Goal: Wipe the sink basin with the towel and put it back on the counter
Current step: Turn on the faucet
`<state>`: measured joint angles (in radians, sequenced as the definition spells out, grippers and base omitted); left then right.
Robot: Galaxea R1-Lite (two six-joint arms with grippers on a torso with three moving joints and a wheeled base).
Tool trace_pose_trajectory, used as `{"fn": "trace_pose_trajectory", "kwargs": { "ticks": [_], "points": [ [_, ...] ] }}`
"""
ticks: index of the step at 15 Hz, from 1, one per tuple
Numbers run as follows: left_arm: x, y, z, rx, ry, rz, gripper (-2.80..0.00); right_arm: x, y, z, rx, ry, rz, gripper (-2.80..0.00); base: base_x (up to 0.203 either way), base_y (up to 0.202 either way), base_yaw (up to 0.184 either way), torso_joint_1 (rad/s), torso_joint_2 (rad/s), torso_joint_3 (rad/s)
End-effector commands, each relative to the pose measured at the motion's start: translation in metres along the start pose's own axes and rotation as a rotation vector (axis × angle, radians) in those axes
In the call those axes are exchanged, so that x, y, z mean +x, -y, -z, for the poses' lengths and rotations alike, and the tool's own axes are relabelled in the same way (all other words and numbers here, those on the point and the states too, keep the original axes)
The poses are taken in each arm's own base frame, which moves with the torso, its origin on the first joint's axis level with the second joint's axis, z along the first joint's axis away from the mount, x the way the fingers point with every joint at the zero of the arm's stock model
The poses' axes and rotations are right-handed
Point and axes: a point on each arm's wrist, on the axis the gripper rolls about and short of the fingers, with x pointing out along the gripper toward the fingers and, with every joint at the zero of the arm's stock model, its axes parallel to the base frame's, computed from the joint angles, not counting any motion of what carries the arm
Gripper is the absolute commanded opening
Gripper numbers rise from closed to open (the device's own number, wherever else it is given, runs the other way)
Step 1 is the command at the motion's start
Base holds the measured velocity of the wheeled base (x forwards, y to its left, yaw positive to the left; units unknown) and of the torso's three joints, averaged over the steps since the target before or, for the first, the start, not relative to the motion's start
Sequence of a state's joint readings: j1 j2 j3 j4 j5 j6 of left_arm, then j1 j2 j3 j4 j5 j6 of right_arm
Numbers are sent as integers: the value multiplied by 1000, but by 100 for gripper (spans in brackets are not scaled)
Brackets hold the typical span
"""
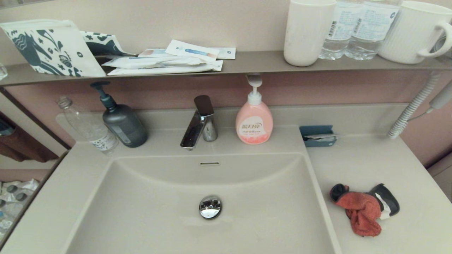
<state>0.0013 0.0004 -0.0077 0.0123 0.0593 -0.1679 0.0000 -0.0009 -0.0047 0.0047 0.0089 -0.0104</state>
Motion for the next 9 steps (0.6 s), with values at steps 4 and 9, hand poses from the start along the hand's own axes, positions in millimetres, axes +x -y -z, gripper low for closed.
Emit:
{"fn": "trace_pose_trajectory", "kwargs": {
  "ticks": [4, 9],
  "points": [
    [0, 0, 0, -1, 1, -1, -280, 0, 0, 0, 0, -1, 0, -280, 0, 0, 0, 0, 0, 0],
    [0, 0, 0, -1, 1, -1, -280, 0, 0, 0, 0, -1, 0, -280, 0, 0, 0, 0, 0, 0]
  ]
}}
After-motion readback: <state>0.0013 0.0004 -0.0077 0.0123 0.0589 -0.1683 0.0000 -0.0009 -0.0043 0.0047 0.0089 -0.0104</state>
